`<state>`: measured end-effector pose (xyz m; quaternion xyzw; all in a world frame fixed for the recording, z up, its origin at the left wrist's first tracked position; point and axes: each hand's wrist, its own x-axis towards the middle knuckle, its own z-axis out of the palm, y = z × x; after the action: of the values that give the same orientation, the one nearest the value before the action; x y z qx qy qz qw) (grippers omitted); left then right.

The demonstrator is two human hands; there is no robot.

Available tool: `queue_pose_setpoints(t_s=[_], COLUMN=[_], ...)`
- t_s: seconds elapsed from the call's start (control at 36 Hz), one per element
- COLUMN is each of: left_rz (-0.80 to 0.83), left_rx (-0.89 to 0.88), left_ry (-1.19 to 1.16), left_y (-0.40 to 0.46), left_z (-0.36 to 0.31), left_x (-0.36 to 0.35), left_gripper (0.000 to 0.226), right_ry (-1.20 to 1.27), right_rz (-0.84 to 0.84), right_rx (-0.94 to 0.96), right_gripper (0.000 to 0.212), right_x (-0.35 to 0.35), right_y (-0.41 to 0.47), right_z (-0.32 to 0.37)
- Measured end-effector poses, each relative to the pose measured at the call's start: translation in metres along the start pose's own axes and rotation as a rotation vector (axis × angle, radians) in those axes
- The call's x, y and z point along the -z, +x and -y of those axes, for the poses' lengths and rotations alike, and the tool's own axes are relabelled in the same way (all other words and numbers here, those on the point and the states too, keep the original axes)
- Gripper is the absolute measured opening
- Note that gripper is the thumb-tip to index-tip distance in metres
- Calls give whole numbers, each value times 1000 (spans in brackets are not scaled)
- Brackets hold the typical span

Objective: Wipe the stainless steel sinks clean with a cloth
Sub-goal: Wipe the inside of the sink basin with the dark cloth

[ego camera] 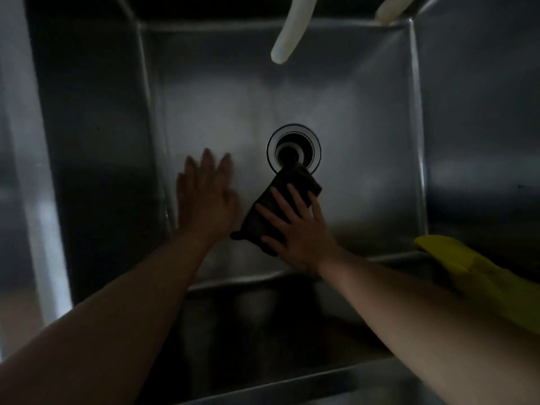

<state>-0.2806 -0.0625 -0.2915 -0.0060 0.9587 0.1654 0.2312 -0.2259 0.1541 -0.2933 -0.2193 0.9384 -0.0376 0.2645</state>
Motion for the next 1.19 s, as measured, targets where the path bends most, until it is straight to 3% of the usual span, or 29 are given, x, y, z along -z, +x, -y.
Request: queue_pose_setpoints(t_s=[0.06, 0.14, 0.25, 0.33, 0.47, 0.69, 0.83, 0.89, 1.03, 1.19], left_rz=[122, 244, 244, 223, 240, 317, 331, 315, 282, 289], left_rx=[94, 87, 99, 91, 96, 102, 107, 109, 110, 112], left_ry=[51, 107, 92, 90, 116, 127, 131, 122, 117, 104], left_y=[-7, -18, -22, -21, -21, -21, -18, -19, -19, -22], left_z=[15, 25, 21, 24, 24, 19, 22, 22, 22, 20], left_x=[-9, -21, -32, -37, -37, -29, -32, -33, -35, -28], left_gripper=[75, 82, 88, 87, 85, 86, 87, 87, 87, 87], right_ry=[22, 118, 286, 344, 393, 71, -46, -5, 200, 321], right_rz=[-49, -130, -224, -272, -262, -138, -176, -196, -204, -55], right_rx=[-62, -329, -765, -846, -728, -25, 111, -17, -560, -815], right_gripper=[65, 66, 72, 79, 78, 73, 70, 71, 79, 87], right_x=[-13, -24, -10, 17, 53, 40, 50, 57, 63, 21], right_y=[2, 10, 52, 102, 174, 169, 166, 174, 165, 69], right_z=[0, -9, -52, -84, -70, 2, -29, -45, -82, -75])
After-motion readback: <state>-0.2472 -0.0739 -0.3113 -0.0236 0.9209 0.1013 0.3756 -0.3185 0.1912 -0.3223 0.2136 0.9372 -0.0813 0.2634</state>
